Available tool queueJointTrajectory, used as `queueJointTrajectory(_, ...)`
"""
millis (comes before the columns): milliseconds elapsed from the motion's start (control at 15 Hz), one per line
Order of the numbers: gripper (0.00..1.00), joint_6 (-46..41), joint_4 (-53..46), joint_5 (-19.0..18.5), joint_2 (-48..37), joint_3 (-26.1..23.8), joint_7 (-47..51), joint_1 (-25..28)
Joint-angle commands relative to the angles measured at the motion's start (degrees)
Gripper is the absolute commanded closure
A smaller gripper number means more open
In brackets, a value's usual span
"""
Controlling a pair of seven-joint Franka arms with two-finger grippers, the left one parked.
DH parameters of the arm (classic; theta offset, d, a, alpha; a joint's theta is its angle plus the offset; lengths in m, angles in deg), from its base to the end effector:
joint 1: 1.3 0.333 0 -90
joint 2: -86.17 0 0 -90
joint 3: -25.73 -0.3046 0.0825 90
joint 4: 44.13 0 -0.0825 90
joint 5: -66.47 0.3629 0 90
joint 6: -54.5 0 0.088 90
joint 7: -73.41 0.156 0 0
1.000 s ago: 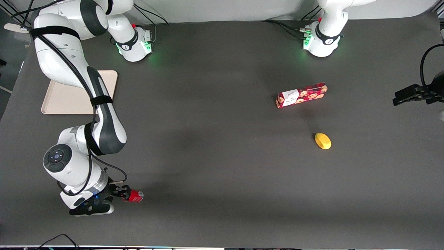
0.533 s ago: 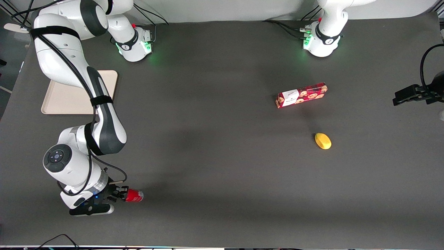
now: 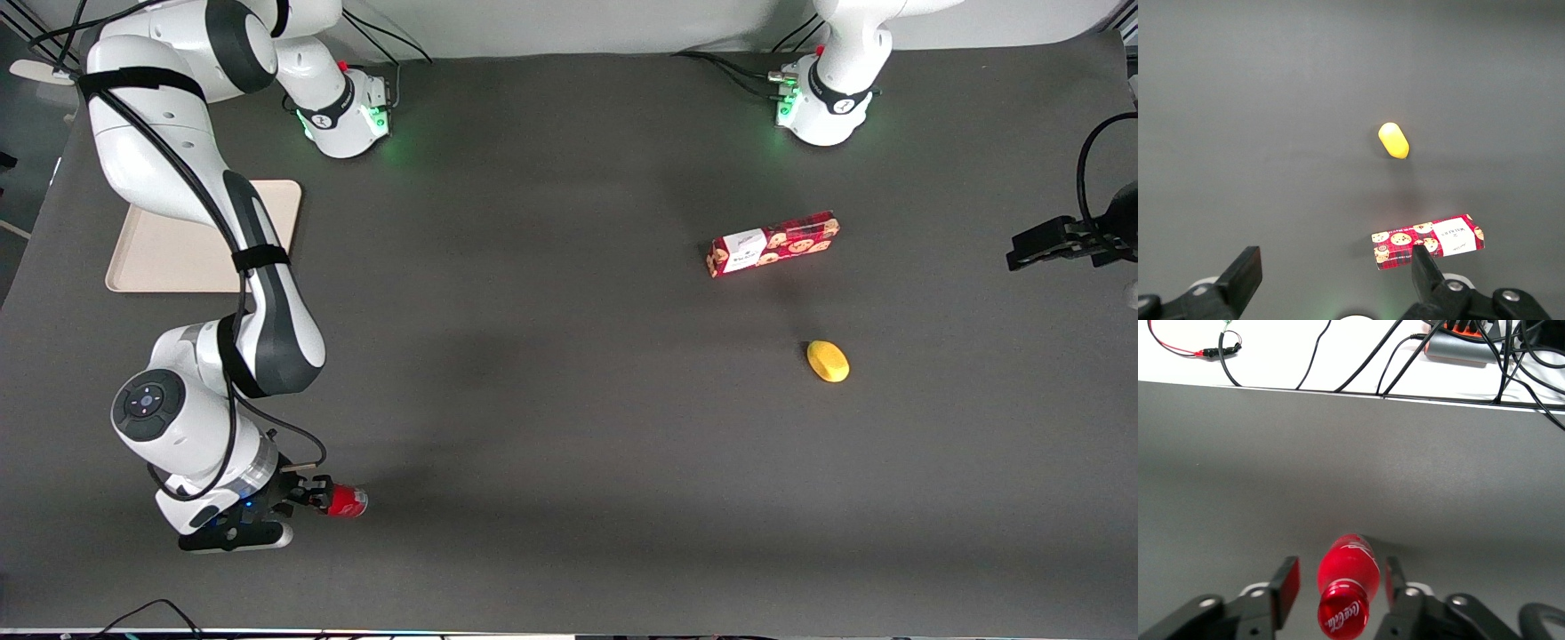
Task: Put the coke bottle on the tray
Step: 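Align the right gripper over the bottle and close on its body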
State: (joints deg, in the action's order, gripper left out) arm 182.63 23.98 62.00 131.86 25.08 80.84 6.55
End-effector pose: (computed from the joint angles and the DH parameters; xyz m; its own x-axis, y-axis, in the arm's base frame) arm 0.7576 0.1056 0.2866 0.9660 0.0569 0.2523 0.0507 -0.9982 0.0308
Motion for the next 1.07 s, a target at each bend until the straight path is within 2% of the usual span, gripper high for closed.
queueJointTrajectory(0,0.47,0.01,-0.96,-0.1,0.72,-0.32,2.06,0.23)
queueJointTrajectory(200,0.74,0.01,-0.52,-0.01,0.72,-0.76,2.14,0.23)
queueJointTrajectory(267,0.77,0.01,-0.52,-0.01,0.72,-0.76,2.14,0.23)
queueJointTrajectory(467,0.95,0.01,-0.52,-0.1,0.72,-0.76,2.14,0.23)
queueJointTrajectory(667,1.0,-1.73,-0.78,-0.36,-0.33,-0.76,1.7,0.06)
queueJointTrajectory(1000,1.0,-14.81,-2.72,-0.19,-6.47,-1.2,1.26,-0.03)
